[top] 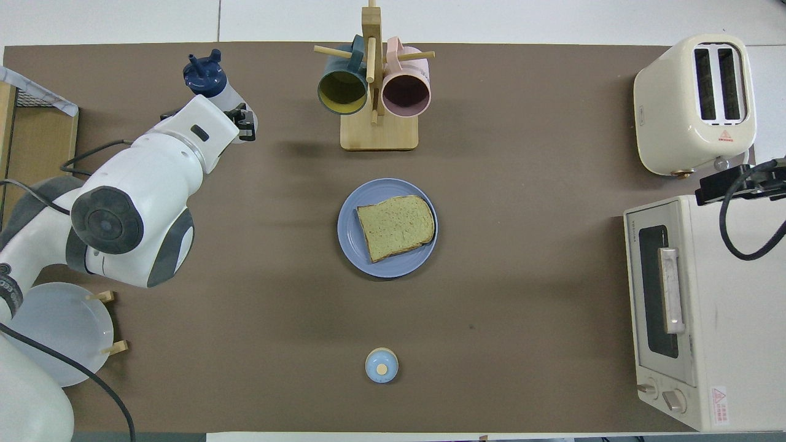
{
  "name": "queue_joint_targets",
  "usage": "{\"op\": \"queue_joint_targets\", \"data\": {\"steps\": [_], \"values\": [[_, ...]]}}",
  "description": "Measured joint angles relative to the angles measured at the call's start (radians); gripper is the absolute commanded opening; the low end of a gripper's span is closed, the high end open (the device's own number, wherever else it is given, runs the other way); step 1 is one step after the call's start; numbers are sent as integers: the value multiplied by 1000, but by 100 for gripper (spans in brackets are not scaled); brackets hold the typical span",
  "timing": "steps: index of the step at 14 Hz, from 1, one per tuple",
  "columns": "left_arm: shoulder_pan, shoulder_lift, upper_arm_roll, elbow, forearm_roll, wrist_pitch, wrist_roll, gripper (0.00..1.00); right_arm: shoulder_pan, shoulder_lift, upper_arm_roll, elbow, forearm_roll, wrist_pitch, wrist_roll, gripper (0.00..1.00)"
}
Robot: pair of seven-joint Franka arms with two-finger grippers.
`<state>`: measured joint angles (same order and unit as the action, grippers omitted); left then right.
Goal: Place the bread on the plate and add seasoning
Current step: 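Set the bottle down beside the mug rack and open the left gripper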
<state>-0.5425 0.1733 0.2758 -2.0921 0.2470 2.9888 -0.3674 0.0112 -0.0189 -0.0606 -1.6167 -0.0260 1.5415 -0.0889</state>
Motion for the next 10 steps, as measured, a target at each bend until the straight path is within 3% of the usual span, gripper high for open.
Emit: {"op": "queue_joint_targets", "data": {"steps": [4,10], "values": [[33,33,0,-38,0,166,-46,0,0,0,0,0,0,0,0,100],[41,202,4,-34,0,396,-48,0,0,0,0,0,0,0,0,100]]}}
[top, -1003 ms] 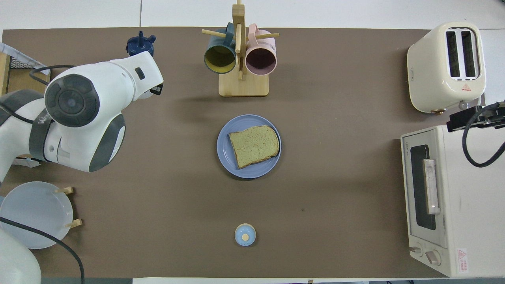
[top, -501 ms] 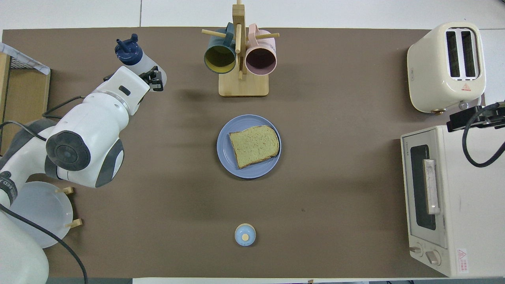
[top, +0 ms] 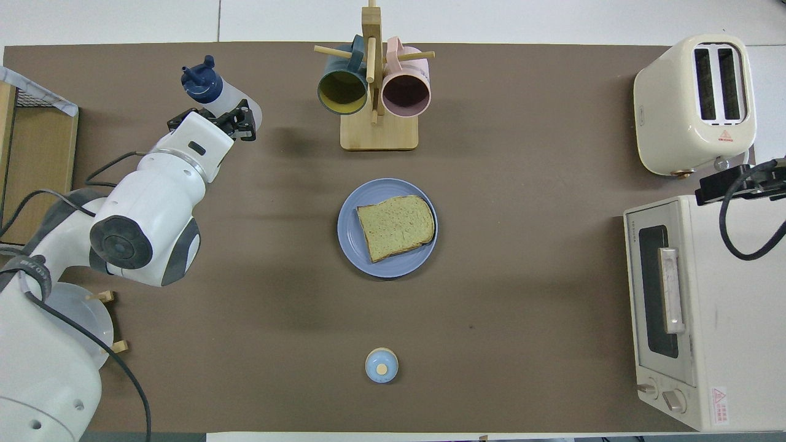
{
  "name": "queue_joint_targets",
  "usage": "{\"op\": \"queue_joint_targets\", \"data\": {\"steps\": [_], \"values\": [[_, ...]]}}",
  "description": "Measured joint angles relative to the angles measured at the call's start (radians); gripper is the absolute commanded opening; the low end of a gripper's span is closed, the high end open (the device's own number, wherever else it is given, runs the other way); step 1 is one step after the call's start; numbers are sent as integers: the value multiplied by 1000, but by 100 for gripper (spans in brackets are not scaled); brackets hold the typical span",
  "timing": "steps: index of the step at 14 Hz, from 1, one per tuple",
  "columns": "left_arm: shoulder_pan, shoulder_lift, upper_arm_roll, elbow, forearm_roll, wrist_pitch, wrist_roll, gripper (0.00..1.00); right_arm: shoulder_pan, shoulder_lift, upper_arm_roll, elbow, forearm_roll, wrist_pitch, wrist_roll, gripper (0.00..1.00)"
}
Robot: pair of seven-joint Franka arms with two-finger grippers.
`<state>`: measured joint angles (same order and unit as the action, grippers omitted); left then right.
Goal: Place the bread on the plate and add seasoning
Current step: 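Set the bottle down beside the mug rack and open the left gripper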
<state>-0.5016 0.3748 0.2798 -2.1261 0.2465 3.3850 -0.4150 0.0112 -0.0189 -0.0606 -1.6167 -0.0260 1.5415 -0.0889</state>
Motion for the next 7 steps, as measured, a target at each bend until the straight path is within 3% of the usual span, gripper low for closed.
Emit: {"op": "queue_joint_targets", "data": {"steps": [4,7], "values": [[-22,79,44,3,1,80,5,0,0,0,0,0,0,0,0,100],[-140,133,176,12,1,94,6,0,0,0,0,0,0,0,0,100]]}}
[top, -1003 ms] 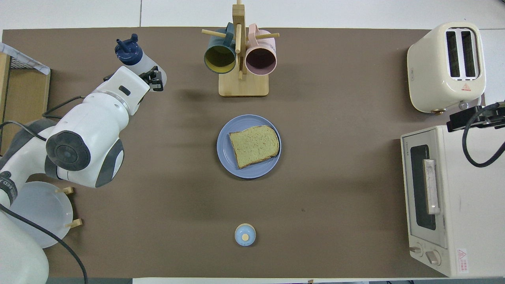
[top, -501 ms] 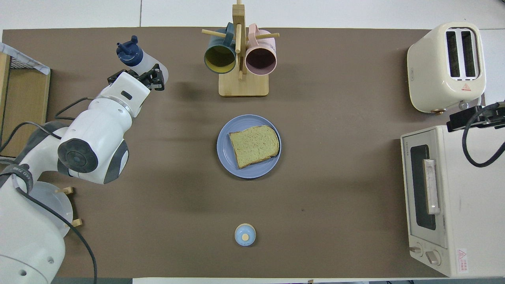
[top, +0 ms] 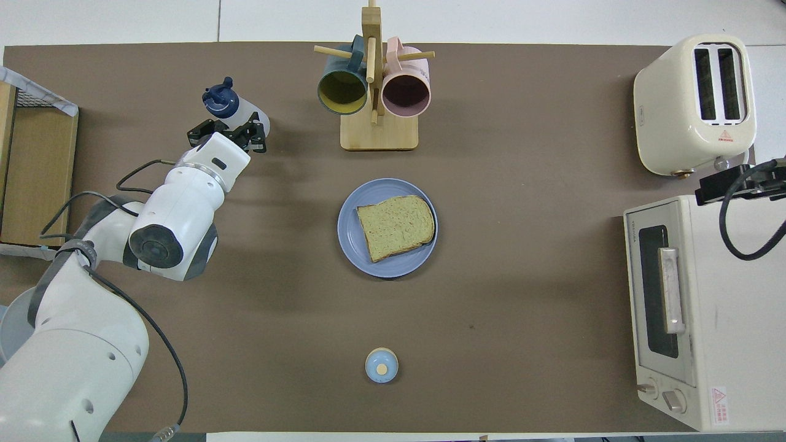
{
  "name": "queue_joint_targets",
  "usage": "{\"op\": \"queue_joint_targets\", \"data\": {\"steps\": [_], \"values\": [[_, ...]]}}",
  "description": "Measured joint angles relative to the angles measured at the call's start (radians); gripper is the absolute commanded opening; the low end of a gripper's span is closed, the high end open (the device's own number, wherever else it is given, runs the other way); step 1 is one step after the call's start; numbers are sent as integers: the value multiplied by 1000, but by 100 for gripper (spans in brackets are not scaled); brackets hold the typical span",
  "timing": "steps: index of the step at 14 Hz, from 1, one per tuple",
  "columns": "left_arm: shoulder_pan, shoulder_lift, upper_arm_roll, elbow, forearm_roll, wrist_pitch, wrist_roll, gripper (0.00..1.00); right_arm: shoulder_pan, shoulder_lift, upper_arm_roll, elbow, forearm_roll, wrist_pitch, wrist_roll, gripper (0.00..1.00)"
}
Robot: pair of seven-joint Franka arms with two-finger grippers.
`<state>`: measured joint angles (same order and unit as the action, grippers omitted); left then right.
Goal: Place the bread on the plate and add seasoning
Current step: 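Set the bottle down beside the mug rack and open the left gripper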
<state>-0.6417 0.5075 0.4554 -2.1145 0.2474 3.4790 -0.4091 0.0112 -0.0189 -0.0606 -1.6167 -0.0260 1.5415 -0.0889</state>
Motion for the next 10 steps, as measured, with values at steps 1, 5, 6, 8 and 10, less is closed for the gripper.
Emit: {"op": "queue_joint_targets", "data": {"steps": [1,5,6,8,10], "values": [[-25,8,22,3,0,0,0,0,0,0,0,0,0,0,0,100],[-40,23,37,6,0,1,0,0,0,0,0,0,0,0,0,100],[-40,27,38,6,0,1,0,23,0,0,0,0,0,0,0,100],[-40,30,39,7,0,2,0,100,0,0,0,0,0,0,0,100],[-40,31,41,7,0,2,0,100,0,0,0,0,0,0,0,100]]}}
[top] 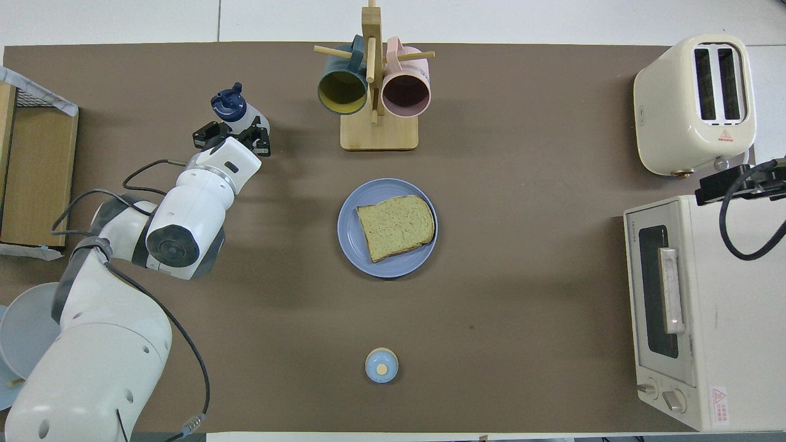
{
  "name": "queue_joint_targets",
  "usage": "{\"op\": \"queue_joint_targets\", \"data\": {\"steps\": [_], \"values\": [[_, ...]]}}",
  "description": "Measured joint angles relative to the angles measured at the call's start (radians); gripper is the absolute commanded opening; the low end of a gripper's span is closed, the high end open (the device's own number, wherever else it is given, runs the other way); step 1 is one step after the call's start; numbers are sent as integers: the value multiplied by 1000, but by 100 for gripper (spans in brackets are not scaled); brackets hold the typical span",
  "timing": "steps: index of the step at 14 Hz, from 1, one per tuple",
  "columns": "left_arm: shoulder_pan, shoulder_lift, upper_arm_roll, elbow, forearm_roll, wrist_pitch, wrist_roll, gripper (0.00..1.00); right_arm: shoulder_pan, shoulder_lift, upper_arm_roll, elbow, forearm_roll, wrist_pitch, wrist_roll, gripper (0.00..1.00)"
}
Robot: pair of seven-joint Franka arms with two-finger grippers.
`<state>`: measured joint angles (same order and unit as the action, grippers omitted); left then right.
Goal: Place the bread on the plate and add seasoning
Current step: 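Set the bottle down beside the mug rack and open the left gripper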
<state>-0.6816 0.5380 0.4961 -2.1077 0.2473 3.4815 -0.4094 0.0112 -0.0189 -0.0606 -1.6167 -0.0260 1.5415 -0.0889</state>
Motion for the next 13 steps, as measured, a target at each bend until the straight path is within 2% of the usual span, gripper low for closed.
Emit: {"op": "queue_joint_targets", "data": {"steps": [13], "values": [[1,-1,7,-17,0,1,0,100,0,0,0,0,0,0,0,100]]}}
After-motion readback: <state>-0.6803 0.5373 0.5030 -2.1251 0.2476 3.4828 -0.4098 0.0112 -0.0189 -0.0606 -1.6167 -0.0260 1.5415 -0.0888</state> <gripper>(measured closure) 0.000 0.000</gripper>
